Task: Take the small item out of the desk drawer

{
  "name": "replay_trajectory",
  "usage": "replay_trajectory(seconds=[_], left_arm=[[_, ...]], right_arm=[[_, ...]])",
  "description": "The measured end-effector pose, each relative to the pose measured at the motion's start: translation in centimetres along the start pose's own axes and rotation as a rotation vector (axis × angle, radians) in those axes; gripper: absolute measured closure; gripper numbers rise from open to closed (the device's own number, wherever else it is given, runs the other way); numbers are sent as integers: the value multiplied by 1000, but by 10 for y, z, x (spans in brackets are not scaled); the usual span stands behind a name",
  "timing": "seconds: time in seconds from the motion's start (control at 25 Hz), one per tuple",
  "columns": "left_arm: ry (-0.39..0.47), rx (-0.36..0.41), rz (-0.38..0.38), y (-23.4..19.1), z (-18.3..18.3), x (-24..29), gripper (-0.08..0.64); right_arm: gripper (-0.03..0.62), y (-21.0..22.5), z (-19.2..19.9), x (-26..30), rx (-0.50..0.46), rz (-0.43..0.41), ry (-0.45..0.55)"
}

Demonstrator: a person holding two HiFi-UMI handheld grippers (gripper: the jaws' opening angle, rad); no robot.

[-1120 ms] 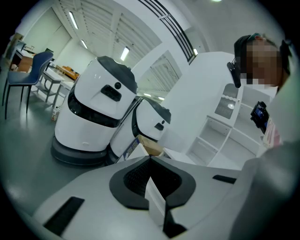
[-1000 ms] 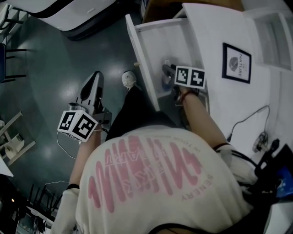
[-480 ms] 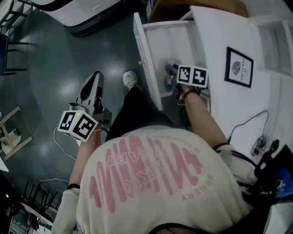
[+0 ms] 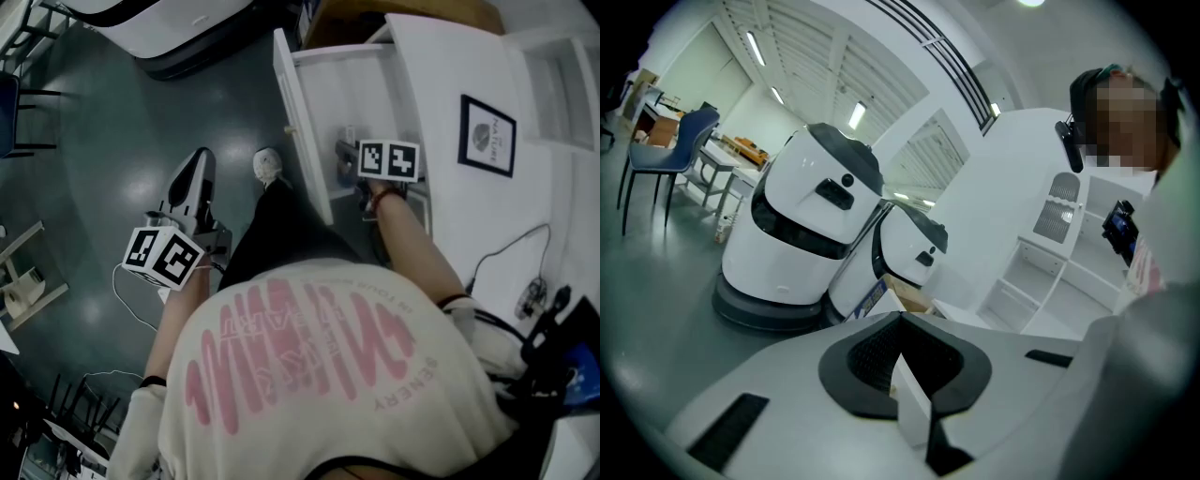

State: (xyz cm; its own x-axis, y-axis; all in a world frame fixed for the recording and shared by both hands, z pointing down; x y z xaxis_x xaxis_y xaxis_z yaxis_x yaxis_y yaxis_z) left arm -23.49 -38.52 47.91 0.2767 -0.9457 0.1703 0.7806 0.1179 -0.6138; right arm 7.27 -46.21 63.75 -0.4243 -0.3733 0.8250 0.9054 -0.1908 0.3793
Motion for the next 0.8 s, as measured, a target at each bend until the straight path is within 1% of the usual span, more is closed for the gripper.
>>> replay_trajectory(seconds=[0.12, 0.28, 0.36, 0.6, 0.8], left_arm=[[0, 3, 10, 1, 1, -1, 532], [8, -5, 6, 1, 1, -3, 532], [13, -4, 18, 4, 1, -3, 532], [25, 5, 58, 23, 3, -4, 532], [-31, 5, 57, 40, 8, -8, 532]], right_arm=[[445, 1, 2, -1, 3, 18, -5], [463, 3, 4, -3, 15, 30, -4], [472, 6, 4, -8, 27, 31, 9], [483, 8, -4, -33, 32, 18, 91], [485, -5, -17, -67, -4, -15, 188]])
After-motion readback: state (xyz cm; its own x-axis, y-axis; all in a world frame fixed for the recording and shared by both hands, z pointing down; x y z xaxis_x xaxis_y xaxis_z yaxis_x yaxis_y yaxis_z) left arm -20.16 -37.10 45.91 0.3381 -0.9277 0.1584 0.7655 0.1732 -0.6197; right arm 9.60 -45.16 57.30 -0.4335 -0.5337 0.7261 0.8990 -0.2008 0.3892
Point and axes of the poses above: the fingertips, and each gripper's own axes: x forward along the fingers, y to its right, z out of its underside, the point moved 5 cm from there along -x, backward along the fingers, and after that the axes turned 10 degrees about y, right-handed, at the moved point
